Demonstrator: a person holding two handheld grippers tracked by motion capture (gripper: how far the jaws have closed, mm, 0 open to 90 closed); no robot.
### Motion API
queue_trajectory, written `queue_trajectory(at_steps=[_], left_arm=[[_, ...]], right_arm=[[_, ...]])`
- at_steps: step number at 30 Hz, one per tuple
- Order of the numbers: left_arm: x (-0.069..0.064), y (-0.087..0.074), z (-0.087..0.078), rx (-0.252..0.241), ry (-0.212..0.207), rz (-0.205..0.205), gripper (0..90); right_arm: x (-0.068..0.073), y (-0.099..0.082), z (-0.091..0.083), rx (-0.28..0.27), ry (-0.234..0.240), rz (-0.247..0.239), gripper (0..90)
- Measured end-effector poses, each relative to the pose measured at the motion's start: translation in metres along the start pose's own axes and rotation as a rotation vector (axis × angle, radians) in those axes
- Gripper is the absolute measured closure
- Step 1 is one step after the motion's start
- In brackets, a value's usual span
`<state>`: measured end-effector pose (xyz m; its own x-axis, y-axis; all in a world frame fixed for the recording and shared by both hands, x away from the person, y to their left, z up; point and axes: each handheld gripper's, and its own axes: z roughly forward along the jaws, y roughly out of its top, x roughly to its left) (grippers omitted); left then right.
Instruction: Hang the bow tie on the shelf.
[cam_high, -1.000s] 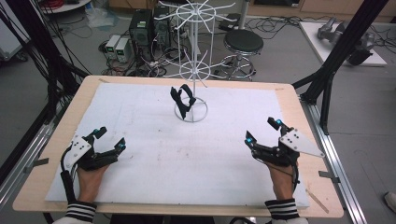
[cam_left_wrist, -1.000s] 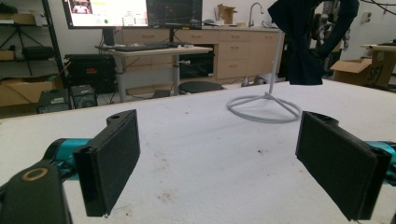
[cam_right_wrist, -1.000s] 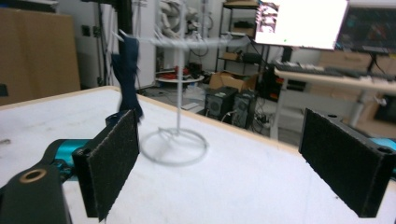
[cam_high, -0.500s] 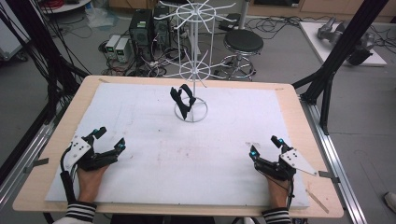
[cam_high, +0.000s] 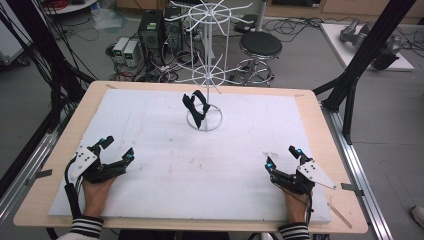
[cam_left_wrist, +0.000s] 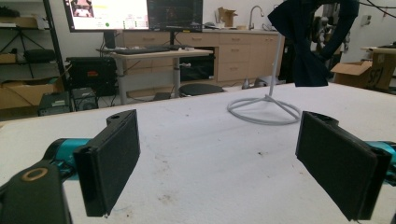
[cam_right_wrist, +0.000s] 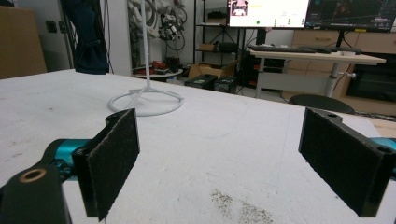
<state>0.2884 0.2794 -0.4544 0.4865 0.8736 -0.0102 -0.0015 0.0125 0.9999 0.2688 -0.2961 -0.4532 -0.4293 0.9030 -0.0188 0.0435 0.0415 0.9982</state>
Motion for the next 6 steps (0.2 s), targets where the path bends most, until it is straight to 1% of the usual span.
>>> queue_trajectory(at_steps=[4,6], left_arm=[[0.0002,0.0001,0.0001,0.002,-0.002,-0.003,14.2],[0.0003,0.0001,0.0002,0.001,-0.002,-0.004,14.2]], right_arm=[[0.0009,0.0001,0.0001,0.002,-0.001,-0.008,11.5],[0.0007,0.0,-0.0001,0.003,0.001,-0.002,11.5]])
